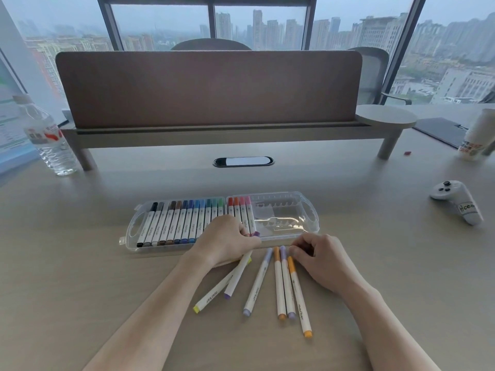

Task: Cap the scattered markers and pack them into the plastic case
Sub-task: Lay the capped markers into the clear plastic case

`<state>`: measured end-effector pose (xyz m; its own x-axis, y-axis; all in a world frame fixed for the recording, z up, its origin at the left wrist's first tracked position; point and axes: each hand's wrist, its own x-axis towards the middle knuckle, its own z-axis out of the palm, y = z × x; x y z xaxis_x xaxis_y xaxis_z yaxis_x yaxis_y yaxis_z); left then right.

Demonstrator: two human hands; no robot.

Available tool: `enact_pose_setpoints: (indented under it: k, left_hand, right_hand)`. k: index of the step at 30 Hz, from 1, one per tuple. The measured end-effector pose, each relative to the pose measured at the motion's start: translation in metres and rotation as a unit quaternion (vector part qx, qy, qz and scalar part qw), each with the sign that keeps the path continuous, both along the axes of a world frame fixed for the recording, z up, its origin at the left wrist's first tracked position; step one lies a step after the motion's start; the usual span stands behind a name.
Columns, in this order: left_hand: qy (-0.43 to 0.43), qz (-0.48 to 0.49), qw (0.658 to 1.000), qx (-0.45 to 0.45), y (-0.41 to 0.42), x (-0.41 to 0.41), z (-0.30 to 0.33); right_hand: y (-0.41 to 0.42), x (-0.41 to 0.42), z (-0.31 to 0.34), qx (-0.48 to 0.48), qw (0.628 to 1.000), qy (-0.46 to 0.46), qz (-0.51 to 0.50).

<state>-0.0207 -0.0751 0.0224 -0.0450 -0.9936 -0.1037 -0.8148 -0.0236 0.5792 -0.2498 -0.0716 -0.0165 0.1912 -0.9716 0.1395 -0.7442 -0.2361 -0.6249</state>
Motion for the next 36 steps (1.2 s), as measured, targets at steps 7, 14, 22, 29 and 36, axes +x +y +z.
enact_pose_setpoints:
  k: [7,14,22,29,36]
  left_hand:
    - [0.142,0.019,0.990,0.017,-0.009,0.007,0.006]
    - [0.182,0.029,0.983,0.001,-0.026,0.005,0.017]
    - [0.223,0.034,0.974,-0.011,-0.048,0.000,0.015]
    - [0.314,0.045,0.948,0.016,-0.058,0.002,0.015]
    - [0.361,0.048,0.931,-0.011,-0.077,0.011,0.005]
  right_hand:
    - [0.002,0.002,0.003,0.004,1.000,-0.006,0.005]
    - [0.005,0.009,0.006,0.005,0.999,-0.047,0.003]
    - [0.008,0.028,0.018,0.019,0.993,-0.114,0.034]
    - [-0.002,0.034,0.023,0.010,0.992,-0.112,0.049]
    - [-0.015,0.052,0.027,0.014,0.992,-0.118,0.036]
